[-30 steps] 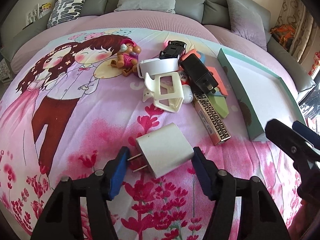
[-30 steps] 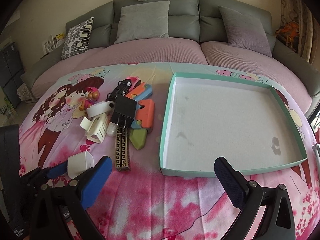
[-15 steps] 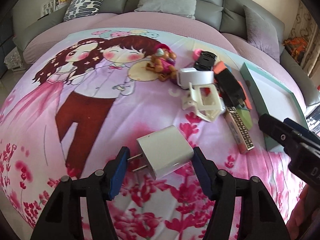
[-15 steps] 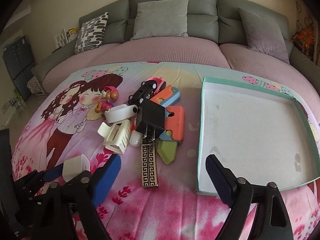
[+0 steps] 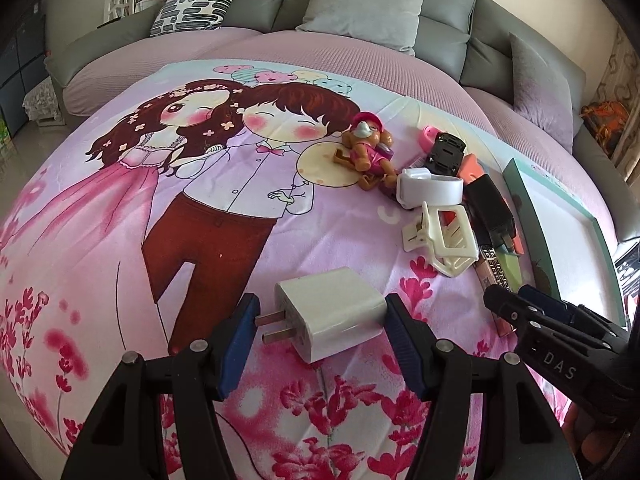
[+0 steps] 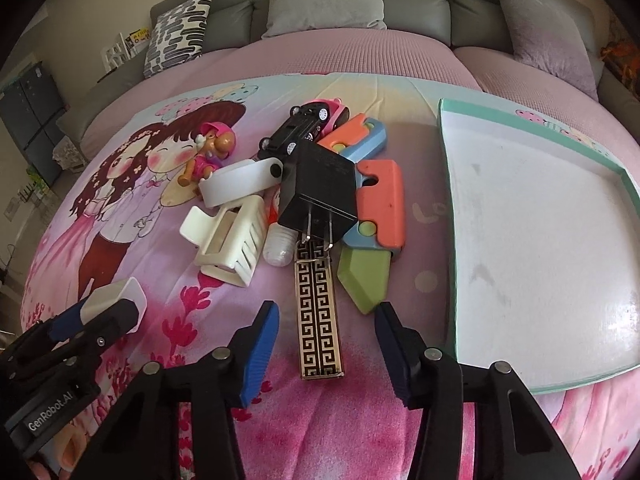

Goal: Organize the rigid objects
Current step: 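Grasp the white USB charger with the left tool while the right tool grasps the gold-patterned box, then carry the white charger and gold box over the tray with both tools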

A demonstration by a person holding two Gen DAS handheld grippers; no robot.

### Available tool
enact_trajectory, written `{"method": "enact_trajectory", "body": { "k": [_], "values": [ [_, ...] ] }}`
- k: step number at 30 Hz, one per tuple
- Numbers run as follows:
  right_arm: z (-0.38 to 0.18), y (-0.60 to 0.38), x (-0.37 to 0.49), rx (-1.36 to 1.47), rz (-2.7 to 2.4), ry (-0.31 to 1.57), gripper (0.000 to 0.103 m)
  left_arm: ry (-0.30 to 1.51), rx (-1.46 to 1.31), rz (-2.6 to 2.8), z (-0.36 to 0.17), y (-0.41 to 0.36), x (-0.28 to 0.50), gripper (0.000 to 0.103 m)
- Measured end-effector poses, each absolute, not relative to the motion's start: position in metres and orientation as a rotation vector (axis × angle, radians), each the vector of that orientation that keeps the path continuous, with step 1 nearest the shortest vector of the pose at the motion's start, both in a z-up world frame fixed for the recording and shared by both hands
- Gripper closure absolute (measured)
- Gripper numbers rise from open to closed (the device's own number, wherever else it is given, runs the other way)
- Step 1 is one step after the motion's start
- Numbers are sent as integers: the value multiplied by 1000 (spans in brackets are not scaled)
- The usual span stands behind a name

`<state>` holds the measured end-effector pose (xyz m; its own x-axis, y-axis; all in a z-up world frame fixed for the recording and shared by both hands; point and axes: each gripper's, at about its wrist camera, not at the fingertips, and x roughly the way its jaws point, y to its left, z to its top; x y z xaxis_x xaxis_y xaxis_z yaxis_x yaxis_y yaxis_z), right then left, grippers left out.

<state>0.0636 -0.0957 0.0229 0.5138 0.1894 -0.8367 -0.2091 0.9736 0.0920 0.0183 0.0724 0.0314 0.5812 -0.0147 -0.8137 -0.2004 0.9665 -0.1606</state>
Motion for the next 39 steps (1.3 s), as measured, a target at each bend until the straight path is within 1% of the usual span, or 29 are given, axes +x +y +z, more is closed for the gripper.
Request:
{"method": "enact_trajectory", "body": {
  "k": [2,4,7,10,13,27,28,29,30,39],
  "values": [
    [21,-94,65,-35,226,1005,58,948,-246,110,31,73,19,38],
    [20,-92,67,-48,211,1005,62,949,-248,111,30,73,20,38],
    [19,-91,67,-64,202,1001,63,950,-248,111,30,72,20,38],
    [19,-89,64,-79,207,1000,67,956,-253,112,28,72,21,38],
    [16,-89,61,-66,225,1013,68,959,-253,113,27,71,21,38],
    [11,-78,68,-105,212,990,70,977,-245,110,19,67,24,38],
    [11,-77,67,-116,214,984,72,978,-244,111,19,67,24,38],
    [11,-76,67,-116,219,982,80,978,-243,112,19,67,24,38],
    [12,-77,66,-106,225,985,81,978,-241,113,19,67,24,38],
    [20,-95,55,24,261,1001,81,964,-252,105,28,66,19,38]
  ]
}}
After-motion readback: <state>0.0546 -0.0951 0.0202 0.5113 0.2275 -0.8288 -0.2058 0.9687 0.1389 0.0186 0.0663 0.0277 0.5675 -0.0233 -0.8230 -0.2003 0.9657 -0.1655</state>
